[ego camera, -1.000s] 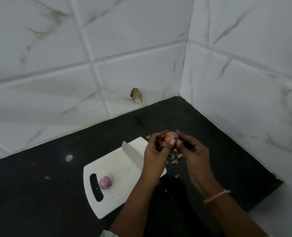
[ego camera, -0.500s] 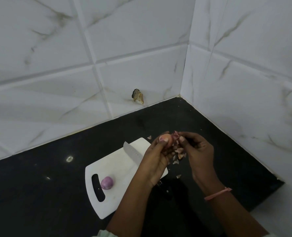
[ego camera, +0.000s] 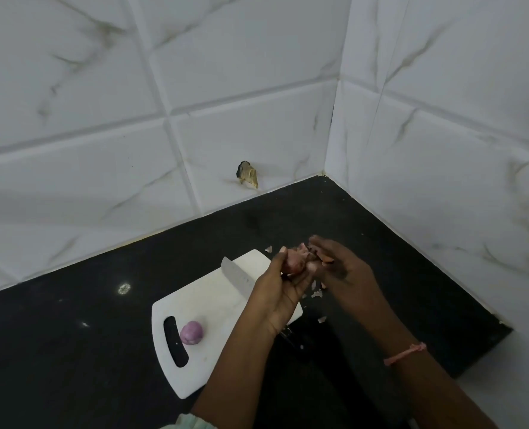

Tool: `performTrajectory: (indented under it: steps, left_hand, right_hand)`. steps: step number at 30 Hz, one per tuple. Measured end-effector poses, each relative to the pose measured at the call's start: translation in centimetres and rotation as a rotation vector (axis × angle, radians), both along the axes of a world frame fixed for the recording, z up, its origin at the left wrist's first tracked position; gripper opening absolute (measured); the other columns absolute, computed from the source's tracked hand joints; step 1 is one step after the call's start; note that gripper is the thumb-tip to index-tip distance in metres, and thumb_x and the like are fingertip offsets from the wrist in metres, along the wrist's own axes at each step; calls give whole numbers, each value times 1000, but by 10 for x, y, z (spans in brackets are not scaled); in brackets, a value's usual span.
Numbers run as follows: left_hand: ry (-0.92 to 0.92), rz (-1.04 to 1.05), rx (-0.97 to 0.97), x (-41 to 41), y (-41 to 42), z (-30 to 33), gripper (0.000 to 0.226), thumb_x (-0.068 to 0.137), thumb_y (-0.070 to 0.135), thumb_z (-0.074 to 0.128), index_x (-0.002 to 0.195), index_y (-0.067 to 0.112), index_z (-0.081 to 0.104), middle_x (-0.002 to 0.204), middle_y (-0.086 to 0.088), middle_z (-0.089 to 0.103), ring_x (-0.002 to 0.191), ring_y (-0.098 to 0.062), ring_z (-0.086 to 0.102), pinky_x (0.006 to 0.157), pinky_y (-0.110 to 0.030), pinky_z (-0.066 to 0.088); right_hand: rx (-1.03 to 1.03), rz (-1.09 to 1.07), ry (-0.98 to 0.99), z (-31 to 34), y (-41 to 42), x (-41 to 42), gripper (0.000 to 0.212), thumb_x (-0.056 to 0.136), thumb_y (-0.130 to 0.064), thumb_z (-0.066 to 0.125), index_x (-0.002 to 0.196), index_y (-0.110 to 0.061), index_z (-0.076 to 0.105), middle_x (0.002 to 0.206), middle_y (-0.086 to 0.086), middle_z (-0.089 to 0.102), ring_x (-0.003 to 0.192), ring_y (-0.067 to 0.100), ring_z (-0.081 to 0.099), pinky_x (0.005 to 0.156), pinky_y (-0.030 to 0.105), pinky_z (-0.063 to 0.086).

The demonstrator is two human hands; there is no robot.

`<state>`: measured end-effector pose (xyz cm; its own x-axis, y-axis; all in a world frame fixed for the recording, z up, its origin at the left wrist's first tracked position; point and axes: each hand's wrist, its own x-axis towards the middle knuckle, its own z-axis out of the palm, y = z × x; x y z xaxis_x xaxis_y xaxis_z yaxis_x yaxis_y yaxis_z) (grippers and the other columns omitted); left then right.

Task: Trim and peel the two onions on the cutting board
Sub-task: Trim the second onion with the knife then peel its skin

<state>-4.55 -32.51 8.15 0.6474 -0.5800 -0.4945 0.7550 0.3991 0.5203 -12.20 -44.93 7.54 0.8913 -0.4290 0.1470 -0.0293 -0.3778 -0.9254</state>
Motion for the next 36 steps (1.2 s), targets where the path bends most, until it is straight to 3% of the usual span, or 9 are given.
performTrajectory:
  steps: [3,9,11,16,19,23,29,32,36]
  left_hand:
    - [-94,-100,-37,-4,1,5,43,105,34,45,116,-4,64,119,-24,69,90,-26,75,70,-29,62]
    - [-268,-207,39,-9,-2,1,56,102,44,48,140,3,52,136,-17,62,127,-29,60,109,-45,47]
    - [-255,-226,27,-11,-3,-2,55,102,42,50,143,5,50,137,-19,61,129,-32,58,112,-48,44]
    - [-330,-238,103,-13,-10,-8,47,95,17,52,139,4,48,115,-18,68,89,-25,67,79,-33,53]
    - [-313,-193,142,-18,-14,-8,50,87,23,60,132,3,52,98,-18,60,63,-14,56,63,-27,44]
    - [-249,-208,175,-15,-15,-8,16,95,28,61,106,17,60,71,-1,61,50,-9,51,43,-18,35]
    - [-126,-180,201,-9,-12,-9,46,90,58,61,97,14,74,83,-7,75,58,-12,65,53,-20,44]
    - [-85,-133,167,-8,-11,-10,33,99,42,54,95,14,70,73,-6,70,49,-11,55,42,-18,40]
    - [-67,-107,106,-5,-5,-11,29,96,30,47,92,8,66,73,-9,62,54,-14,49,46,-21,38]
  right_hand:
    - [-103,79,-52,1,11,2,50,82,-24,76,128,-30,60,124,-19,59,116,-5,54,92,10,46]
    - [0,-153,-181,-2,15,3,19,88,-10,69,105,-16,75,99,-7,74,95,5,69,84,24,56]
    - [-24,-187,-165,0,12,3,16,88,-10,69,102,-14,75,96,-6,74,92,5,69,81,23,57]
    - [-22,-247,-165,0,14,4,15,90,-11,67,101,-18,73,95,-6,73,88,2,67,75,14,54]
    - [-2,-260,-172,-1,15,5,17,90,-6,66,100,-15,75,95,-5,73,89,5,68,76,16,54]
    - [202,-277,-217,4,17,7,17,89,-3,65,95,-15,75,91,-4,75,88,9,71,77,21,56]
    - [475,-460,-144,-1,3,8,15,92,-9,62,93,-19,73,92,-2,74,89,12,70,77,29,57]
    - [503,-458,11,-10,-3,8,18,97,-15,55,100,-19,72,97,-2,73,96,17,69,84,35,56]
    - [379,-330,76,-12,3,7,28,100,-27,52,126,-26,62,121,-5,64,111,13,62,96,39,52]
